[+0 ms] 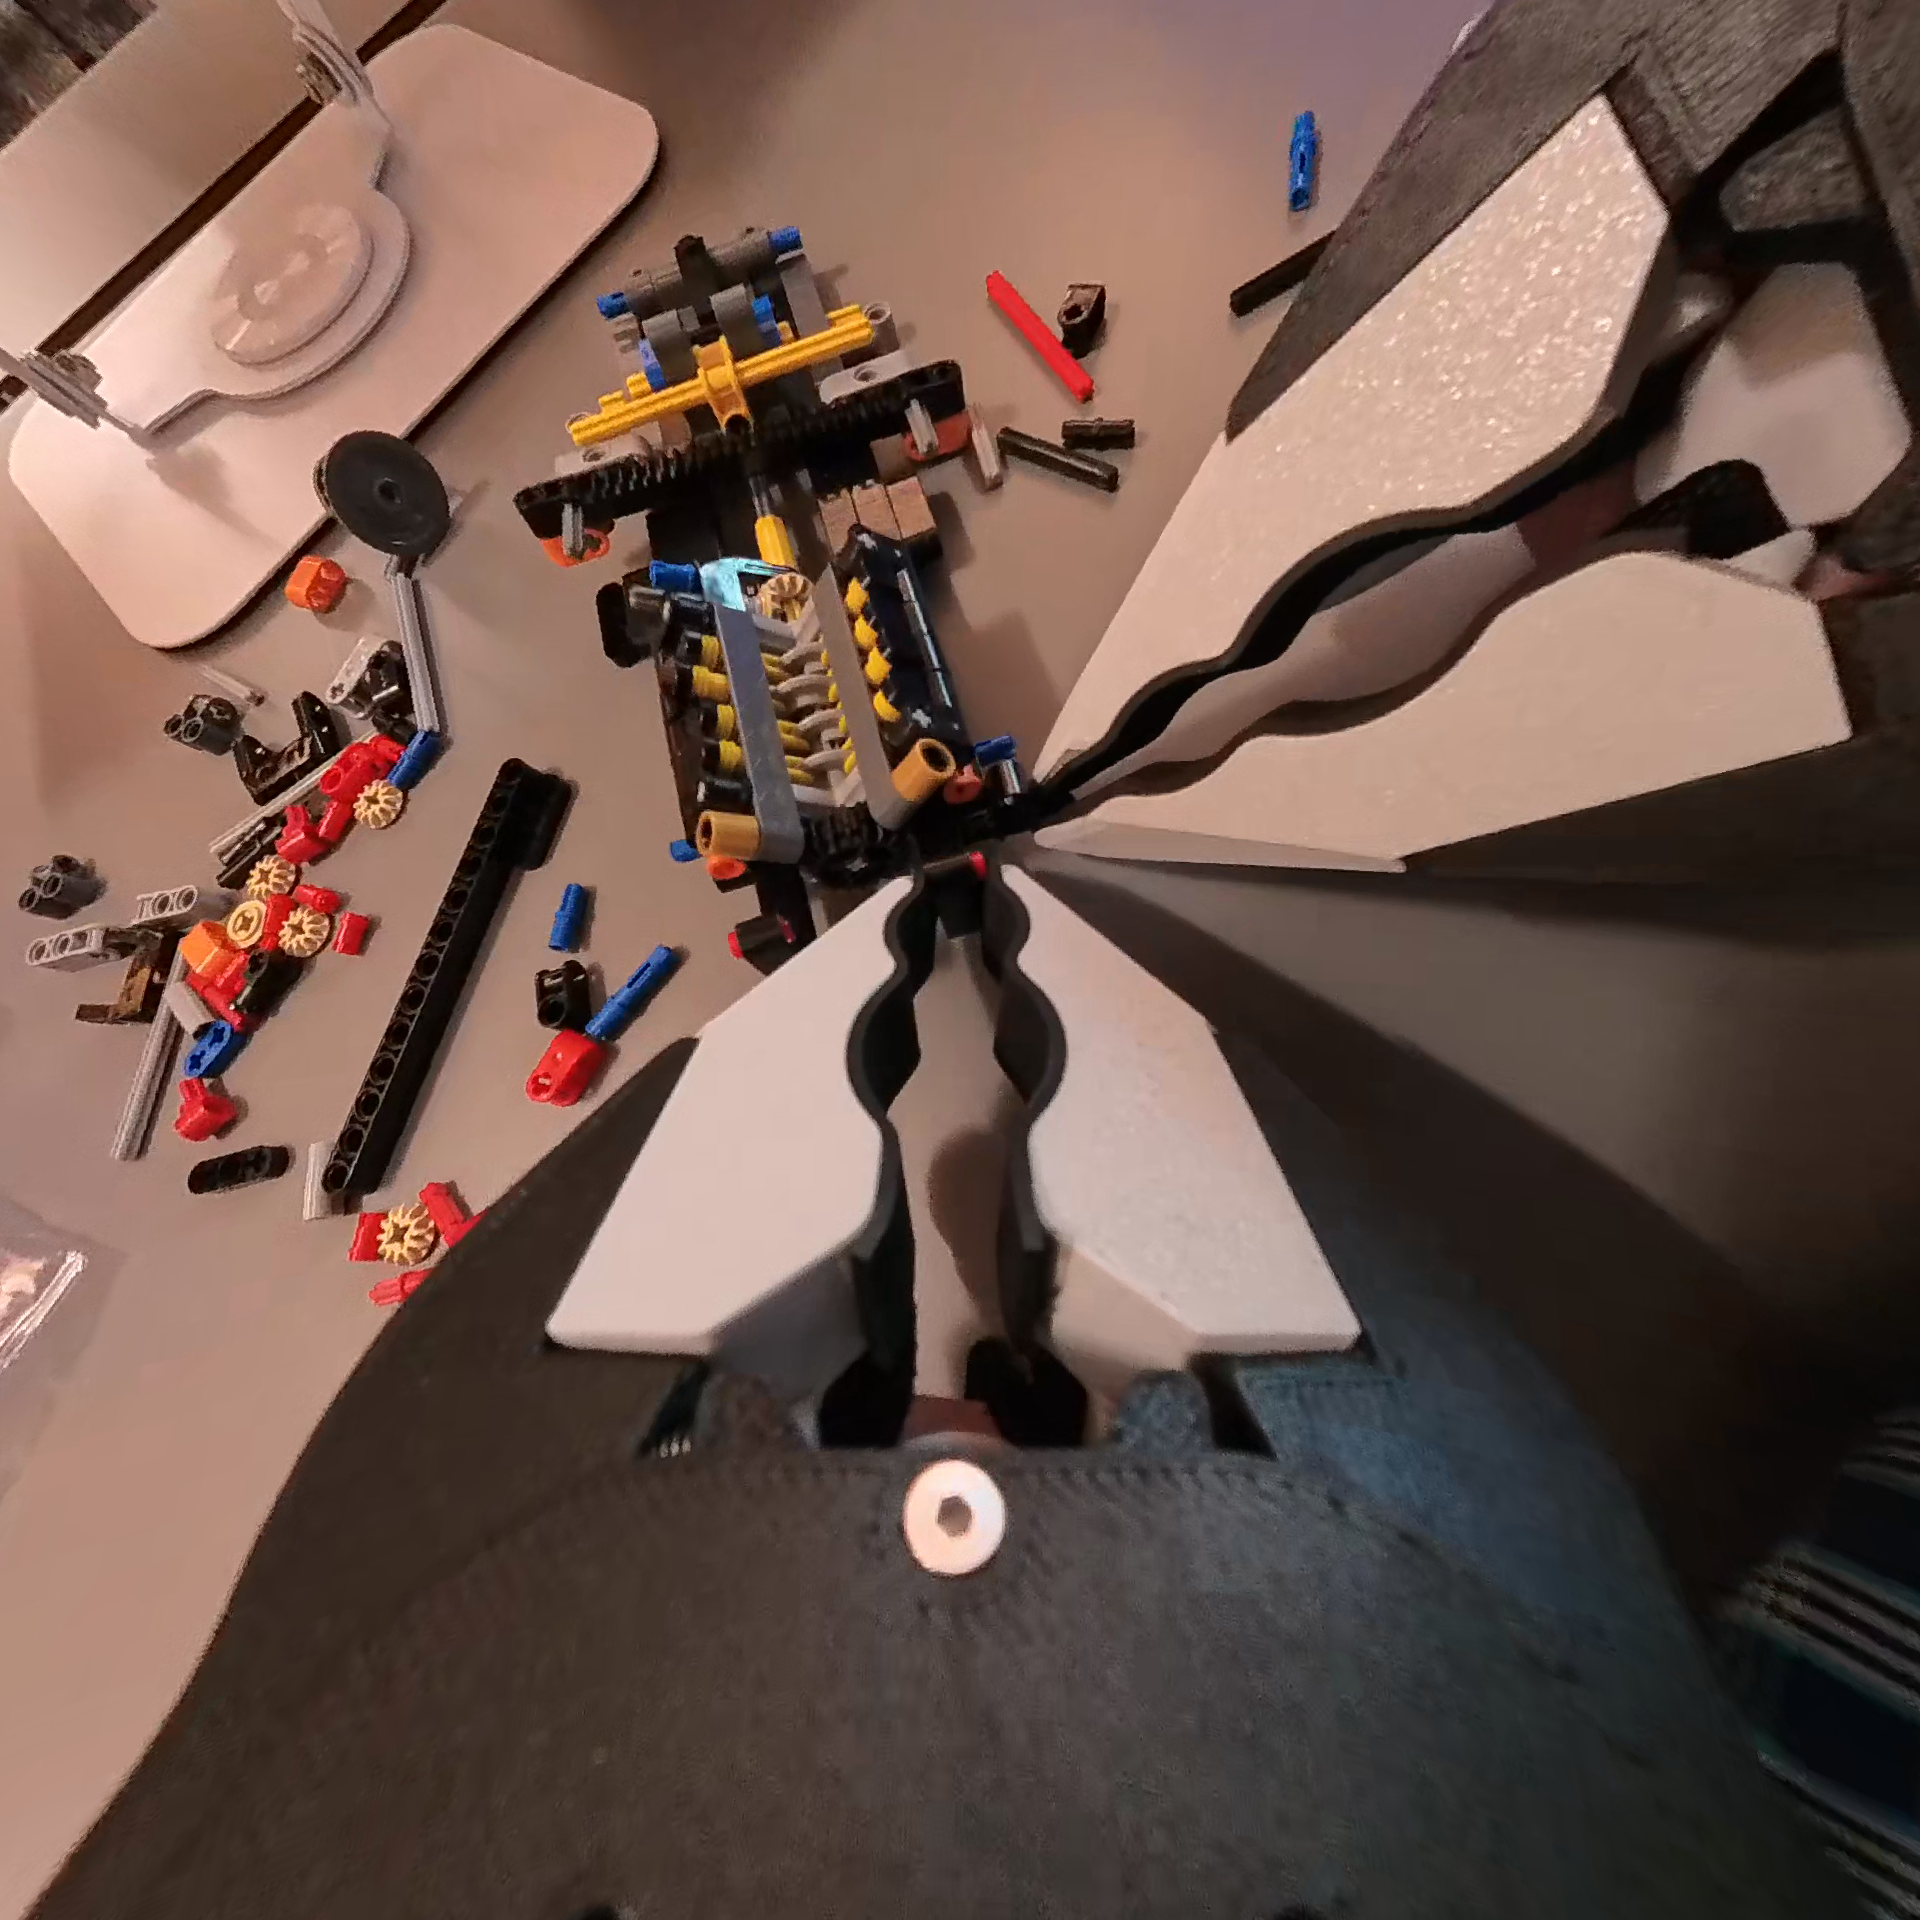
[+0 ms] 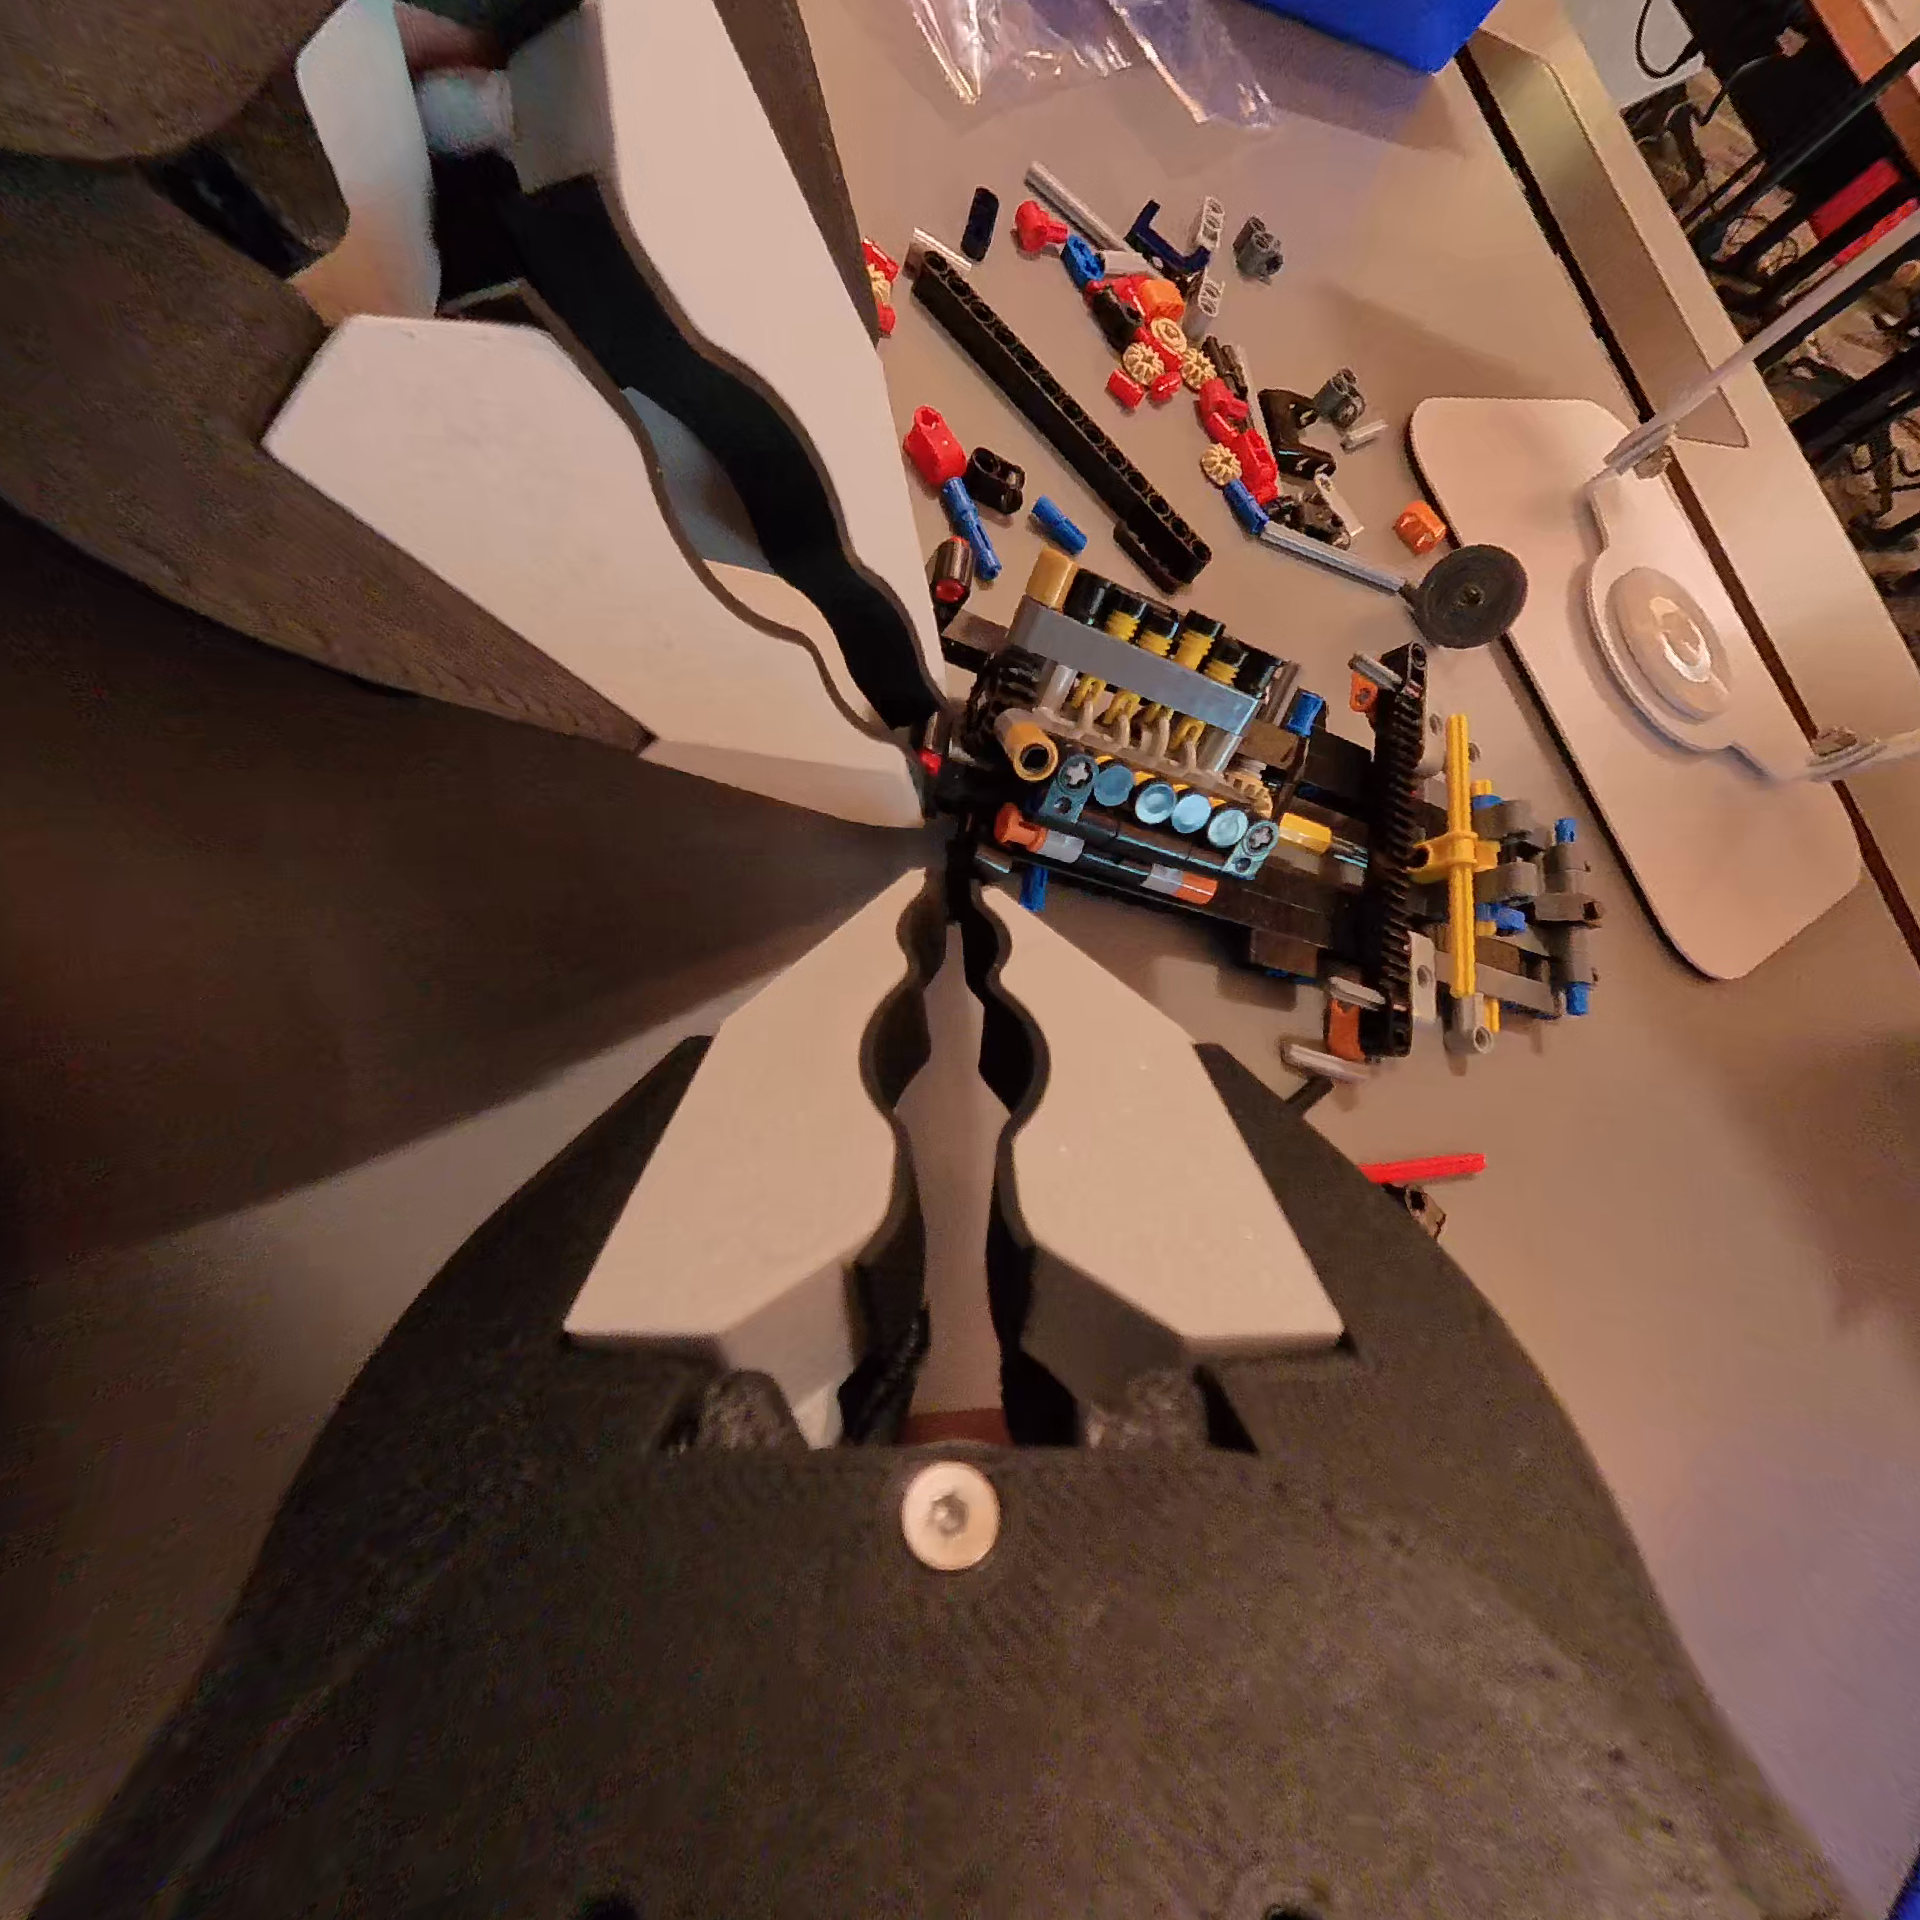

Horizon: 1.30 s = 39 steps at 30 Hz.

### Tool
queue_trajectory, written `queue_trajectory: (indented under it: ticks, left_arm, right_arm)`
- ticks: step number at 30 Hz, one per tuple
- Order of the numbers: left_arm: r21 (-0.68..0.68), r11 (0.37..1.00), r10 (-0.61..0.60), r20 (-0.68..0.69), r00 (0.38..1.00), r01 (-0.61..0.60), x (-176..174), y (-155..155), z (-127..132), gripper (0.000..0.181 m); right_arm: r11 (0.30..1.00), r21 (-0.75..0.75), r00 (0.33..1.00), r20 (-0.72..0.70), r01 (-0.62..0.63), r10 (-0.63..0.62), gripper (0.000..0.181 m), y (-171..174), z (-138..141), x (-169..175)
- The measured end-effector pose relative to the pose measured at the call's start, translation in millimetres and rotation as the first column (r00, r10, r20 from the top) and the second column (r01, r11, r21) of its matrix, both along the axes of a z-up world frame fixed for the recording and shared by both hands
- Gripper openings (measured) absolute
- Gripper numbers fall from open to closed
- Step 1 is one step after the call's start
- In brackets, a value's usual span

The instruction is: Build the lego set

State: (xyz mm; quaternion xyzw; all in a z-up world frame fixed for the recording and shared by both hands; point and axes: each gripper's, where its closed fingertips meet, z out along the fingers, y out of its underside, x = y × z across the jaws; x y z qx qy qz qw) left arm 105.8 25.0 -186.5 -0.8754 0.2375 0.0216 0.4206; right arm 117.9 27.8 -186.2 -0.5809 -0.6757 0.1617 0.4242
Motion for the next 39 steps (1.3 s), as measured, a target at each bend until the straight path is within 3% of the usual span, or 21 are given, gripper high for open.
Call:
queue_trajectory:
  ticks: [9, 22, 39]
  left_arm:
    - [-0.029, 1.0, -0.013, -0.038, 0.999, 0.012, -0.4, -1.6, -6.3, 0.007]
    - [-0.069, 0.997, -0.036, 0.023, 0.999, 0.037, -2.9, -0.6, -8.2, 0.008]
    - [-0.106, 0.992, -0.063, 0.097, 0.993, 0.073, -3.3, -0.9, -9.0, 0.008]
  right_arm:
    - [1.0, 0.02, 0.999, 0.043, -0.013, 0.012, 0.0, -0.2, -5.8, -0.7]
    - [0.988, 0.12, 0.994, 0.071, -0.096, 0.088, 0.0, 2.6, -6.0, -3.5]
    - [0.896, 0.302, 0.945, 0.11, -0.327, 0.308, 0.001, 3.9, -5.8, -5.5]
